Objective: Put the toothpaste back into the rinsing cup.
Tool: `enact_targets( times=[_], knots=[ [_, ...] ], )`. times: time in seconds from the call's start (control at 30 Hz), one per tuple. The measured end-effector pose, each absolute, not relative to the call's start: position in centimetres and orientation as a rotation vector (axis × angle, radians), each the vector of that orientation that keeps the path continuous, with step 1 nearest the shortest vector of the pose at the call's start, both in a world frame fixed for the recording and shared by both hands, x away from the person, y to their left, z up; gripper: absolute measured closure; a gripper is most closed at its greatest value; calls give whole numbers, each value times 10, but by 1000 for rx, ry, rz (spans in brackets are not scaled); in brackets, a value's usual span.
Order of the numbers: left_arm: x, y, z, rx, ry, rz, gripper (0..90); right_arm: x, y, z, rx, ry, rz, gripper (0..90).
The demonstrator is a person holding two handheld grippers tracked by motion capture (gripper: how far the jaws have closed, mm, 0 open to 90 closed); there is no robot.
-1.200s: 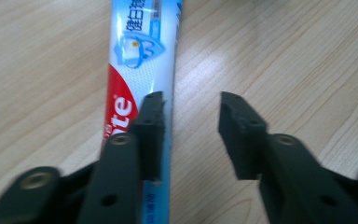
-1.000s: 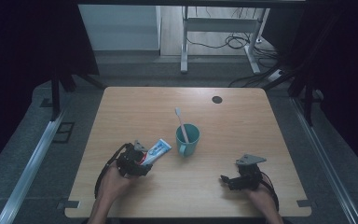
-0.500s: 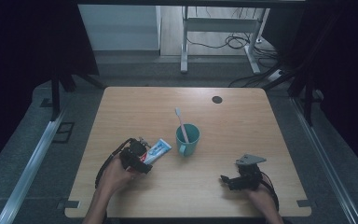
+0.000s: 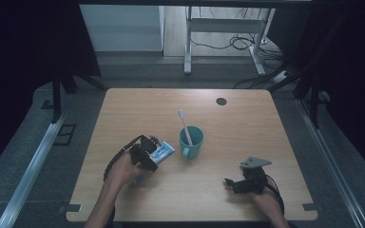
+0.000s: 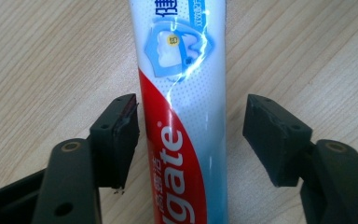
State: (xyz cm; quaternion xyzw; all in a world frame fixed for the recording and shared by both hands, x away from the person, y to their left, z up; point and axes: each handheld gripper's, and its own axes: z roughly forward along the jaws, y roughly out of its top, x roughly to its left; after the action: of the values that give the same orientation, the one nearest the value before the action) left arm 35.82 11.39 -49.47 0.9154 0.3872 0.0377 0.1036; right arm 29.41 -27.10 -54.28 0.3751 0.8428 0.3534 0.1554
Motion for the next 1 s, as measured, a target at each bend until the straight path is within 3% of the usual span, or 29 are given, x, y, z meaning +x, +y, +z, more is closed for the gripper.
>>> enact_targets(
  times=[0.57,1.0],
  knots=[
    [380,101,-498,2817,1230,-1,446,294,-271,-543,1074,2413,1013,56],
    [383,94,-499,2859,1267,-11,509,294,-271,-543,1073,2414,1011,56]
  ],
)
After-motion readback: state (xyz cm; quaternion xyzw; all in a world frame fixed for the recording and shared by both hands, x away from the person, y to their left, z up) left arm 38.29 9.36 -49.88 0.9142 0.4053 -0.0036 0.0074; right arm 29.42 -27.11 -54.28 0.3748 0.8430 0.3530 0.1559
